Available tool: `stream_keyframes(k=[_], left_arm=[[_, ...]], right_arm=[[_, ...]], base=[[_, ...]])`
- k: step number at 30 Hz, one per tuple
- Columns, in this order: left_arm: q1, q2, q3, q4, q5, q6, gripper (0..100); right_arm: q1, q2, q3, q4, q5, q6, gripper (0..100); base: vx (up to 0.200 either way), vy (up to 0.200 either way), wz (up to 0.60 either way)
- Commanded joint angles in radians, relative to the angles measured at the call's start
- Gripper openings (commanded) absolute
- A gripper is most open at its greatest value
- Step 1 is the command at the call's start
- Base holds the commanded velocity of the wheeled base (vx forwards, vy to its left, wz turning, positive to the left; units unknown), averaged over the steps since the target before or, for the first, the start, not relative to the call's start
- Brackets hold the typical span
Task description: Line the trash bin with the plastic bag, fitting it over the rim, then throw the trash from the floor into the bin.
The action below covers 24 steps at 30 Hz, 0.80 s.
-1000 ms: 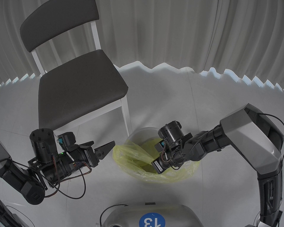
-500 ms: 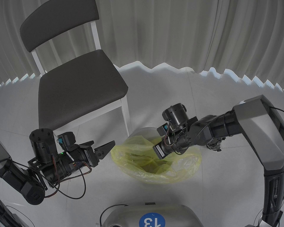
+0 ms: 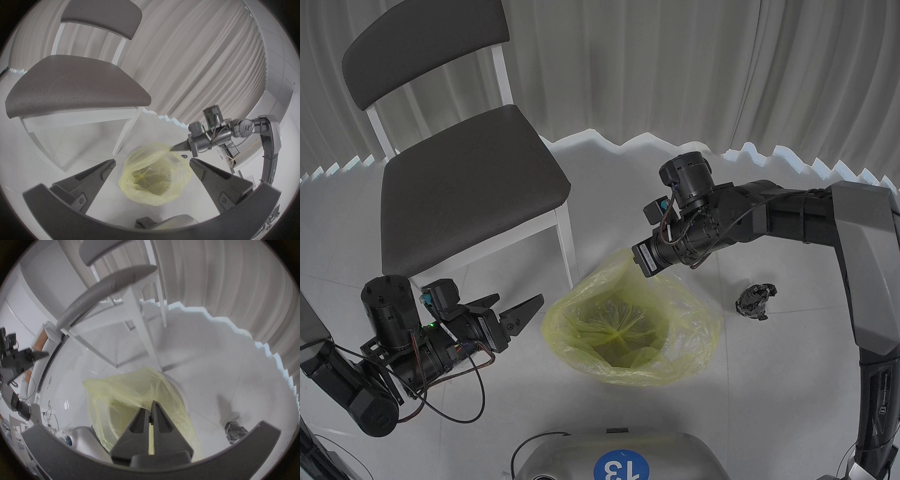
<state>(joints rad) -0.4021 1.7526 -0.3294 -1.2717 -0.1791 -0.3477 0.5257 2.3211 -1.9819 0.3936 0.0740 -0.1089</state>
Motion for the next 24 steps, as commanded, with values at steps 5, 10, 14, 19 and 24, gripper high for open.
stream_keyframes(k=[5, 10, 14, 19, 24], left_arm=[[0.000, 0.013, 0.004, -0.003, 0.000, -0.001, 100], [0.000, 0.012, 0.004, -0.003, 0.000, -0.001, 100], [0.000, 0.012, 0.006, -0.003, 0.000, -0.001, 100], [0.000, 0.005, 0.009, -0.003, 0.000, 0.001, 100], [-0.003, 0.005, 0.010, -0.008, 0.000, 0.001, 100]], right_arm=[[0.010, 0.046, -0.018, 0.013, 0.001, 0.008, 0], [0.030, 0.032, -0.018, 0.019, 0.000, 0.018, 0], [0.042, 0.008, -0.018, 0.024, -0.016, 0.018, 0], [0.059, -0.023, -0.018, 0.024, -0.036, 0.020, 0], [0.069, -0.054, -0.018, 0.024, -0.049, 0.020, 0]], base=[[0.000, 0.000, 0.00], [0.000, 0.000, 0.00], [0.000, 0.000, 0.00], [0.000, 0.000, 0.00], [0.000, 0.000, 0.00]])
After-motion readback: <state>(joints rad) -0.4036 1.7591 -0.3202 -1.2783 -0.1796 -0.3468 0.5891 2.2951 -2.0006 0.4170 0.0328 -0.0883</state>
